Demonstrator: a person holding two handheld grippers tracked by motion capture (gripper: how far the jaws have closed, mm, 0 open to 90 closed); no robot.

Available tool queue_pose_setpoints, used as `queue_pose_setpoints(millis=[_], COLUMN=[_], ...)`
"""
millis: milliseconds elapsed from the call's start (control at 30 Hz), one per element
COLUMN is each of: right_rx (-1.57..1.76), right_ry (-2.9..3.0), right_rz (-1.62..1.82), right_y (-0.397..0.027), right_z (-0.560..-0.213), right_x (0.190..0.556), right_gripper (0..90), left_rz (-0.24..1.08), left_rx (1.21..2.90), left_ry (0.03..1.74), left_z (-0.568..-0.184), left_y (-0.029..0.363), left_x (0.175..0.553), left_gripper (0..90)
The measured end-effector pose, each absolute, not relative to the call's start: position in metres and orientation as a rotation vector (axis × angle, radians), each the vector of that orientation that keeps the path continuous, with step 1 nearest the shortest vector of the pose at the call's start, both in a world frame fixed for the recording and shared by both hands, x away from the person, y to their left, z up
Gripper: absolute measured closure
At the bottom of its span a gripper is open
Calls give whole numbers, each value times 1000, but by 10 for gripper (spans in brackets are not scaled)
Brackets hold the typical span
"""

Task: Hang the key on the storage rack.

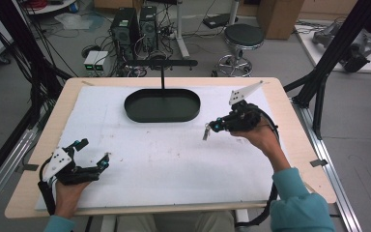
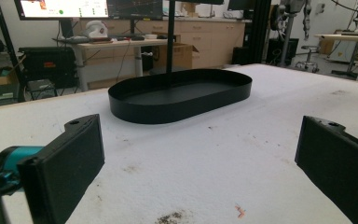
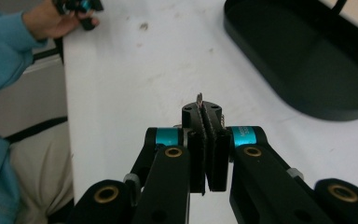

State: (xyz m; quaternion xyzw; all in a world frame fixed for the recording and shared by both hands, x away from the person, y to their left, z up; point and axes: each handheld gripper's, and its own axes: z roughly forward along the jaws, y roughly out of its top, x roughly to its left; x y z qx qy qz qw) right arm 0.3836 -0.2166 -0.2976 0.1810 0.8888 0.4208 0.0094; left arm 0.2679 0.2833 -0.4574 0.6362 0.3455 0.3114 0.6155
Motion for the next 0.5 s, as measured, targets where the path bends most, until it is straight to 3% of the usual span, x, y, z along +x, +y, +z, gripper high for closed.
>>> queue_pose_setpoints(millis=[500], right_rx=[640], right_ry=[2631], right_rz=[1379], right_y=[-190], right_z=[-255], right_x=[423], right_gripper=[894], left_rz=[713], left_rx=[1465], left_ry=[799], left_z=[-457], left_y=[283], left_x=[268], left_gripper=[17])
